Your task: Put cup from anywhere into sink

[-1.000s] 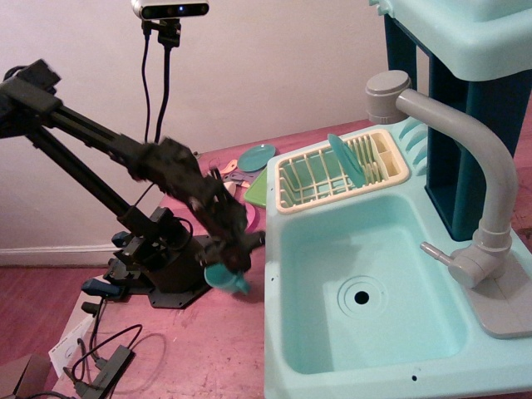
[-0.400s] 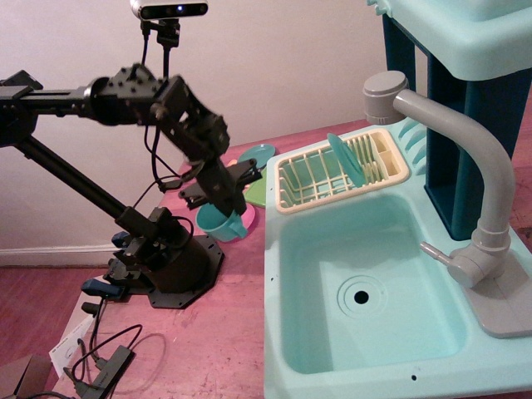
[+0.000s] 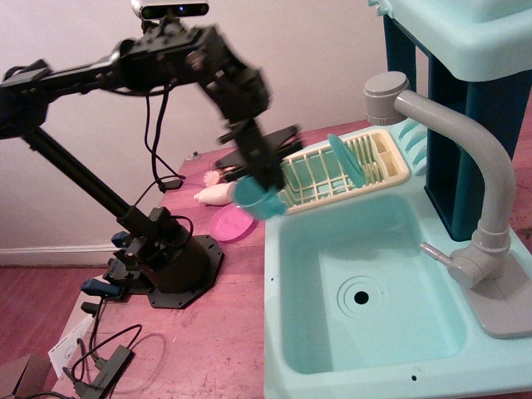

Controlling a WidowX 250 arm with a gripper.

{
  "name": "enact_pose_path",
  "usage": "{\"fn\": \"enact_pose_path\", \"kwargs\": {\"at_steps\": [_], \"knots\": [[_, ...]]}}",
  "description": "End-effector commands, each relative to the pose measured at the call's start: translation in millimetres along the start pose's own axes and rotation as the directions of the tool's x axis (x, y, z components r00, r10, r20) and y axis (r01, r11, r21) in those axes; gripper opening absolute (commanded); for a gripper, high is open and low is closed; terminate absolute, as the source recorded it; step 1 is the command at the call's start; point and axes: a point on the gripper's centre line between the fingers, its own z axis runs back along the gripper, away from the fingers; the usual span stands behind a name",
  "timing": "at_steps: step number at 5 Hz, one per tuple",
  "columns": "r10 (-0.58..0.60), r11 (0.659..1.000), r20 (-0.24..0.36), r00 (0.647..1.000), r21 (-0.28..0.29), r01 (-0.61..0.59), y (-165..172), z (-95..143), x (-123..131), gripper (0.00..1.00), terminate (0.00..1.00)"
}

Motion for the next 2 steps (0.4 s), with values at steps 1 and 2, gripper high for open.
{"fn": "enact_pose_path", "kwargs": {"at_steps": [1,2], "knots": [[-0.098,0.995,-0.027,0.995,0.011,0.099,41.9,6.1,32.0,0.00,0.00],[-0.137,0.991,-0.025,0.990,0.009,0.137,45.8,-10.5,51.0,0.00,0.00]]}}
